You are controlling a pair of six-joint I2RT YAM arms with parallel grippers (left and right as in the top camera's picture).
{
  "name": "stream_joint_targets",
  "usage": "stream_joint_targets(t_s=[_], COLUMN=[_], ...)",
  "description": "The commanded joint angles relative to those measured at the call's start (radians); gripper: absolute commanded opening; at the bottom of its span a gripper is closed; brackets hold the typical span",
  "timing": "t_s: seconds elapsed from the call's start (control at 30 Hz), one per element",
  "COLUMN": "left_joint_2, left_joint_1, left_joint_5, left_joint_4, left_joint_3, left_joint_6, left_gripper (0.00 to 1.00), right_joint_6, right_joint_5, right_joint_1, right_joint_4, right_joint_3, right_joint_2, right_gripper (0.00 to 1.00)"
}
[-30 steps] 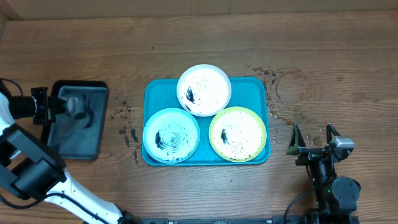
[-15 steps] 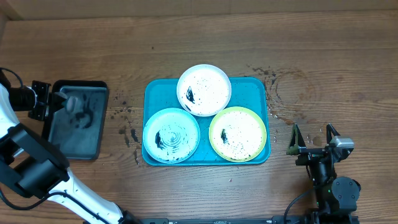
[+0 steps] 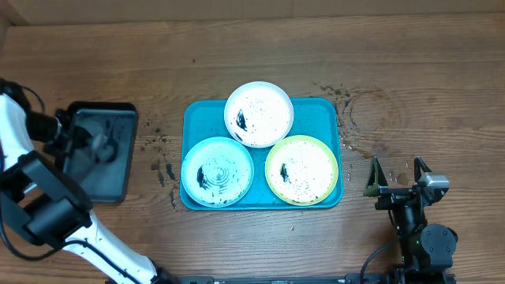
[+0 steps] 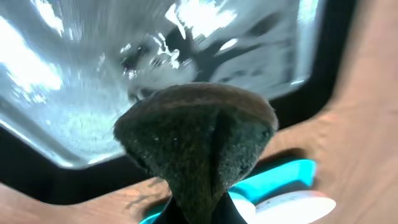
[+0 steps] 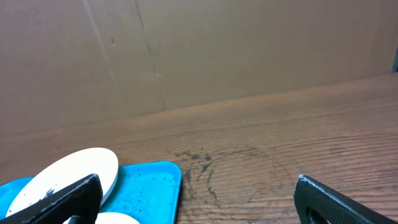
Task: Clean dirty plates on tray and stack at the side
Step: 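Lift the wet sponge out of the basin with the left gripper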
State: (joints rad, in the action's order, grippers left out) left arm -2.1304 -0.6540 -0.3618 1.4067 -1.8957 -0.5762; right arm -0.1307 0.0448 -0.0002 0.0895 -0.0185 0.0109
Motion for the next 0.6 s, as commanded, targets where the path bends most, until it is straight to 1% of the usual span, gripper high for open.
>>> stream_joint_targets(t_s=[0.0,0.03,0.07,0.1,0.2,0.27,0.33,0.47,0.57], left_joint_2=[0.078,0.076,0.065,0.058,0.036,0.019,0.027,0.048,0.063], left_joint_1=[0.026,0.040,0.069,0.086,0.126,0.147,0.147,0.130,0.128], left_joint_5=[0.089,0.165,0.265,0.268,0.240,0.252,0.263,0.325,0.336], left_joint_4=[0.001,0.000,-0.006,-0.027,-0.126,-0.144,-0.121,0.032,0.086], left_joint_3=[-0.070,-0.067,-0.034,0.002,0.110,0.135,0.104,-0.062,-0.164], left_joint_6=[0.014,-0.012,-0.082,-0.098,-0.097,-0.096,-0.074,-0.075,-0.075], left_gripper=[0.04,0.04,0.04,0.04,0.04,0.04,0.04,0.04,0.04], right_joint_6=[-0.008,-0.008,-0.008,-0.008,-0.008,-0.008,-0.008,-0.008,-0.008], right_joint_5=[-0.003,-0.003,-0.003,-0.003,-0.003,-0.003,-0.003,-0.003,-0.003], right_joint_1=[-0.002,-0.002,-0.002,-0.002,-0.002,-0.002,-0.002,-0.002,-0.002], right_joint_4=[-0.008,-0.008,-0.008,-0.008,-0.008,-0.008,-0.008,-0.008,-0.008], right_joint_3=[0.010,0.010,0.010,0.010,0.010,0.010,0.010,0.010,0.010], right_joint_2=[-0.008,-0.008,-0.008,-0.008,-0.008,-0.008,-0.008,-0.008,-0.008], right_gripper=[1.00,1.00,1.00,1.00,1.00,1.00,1.00,1.00,1.00])
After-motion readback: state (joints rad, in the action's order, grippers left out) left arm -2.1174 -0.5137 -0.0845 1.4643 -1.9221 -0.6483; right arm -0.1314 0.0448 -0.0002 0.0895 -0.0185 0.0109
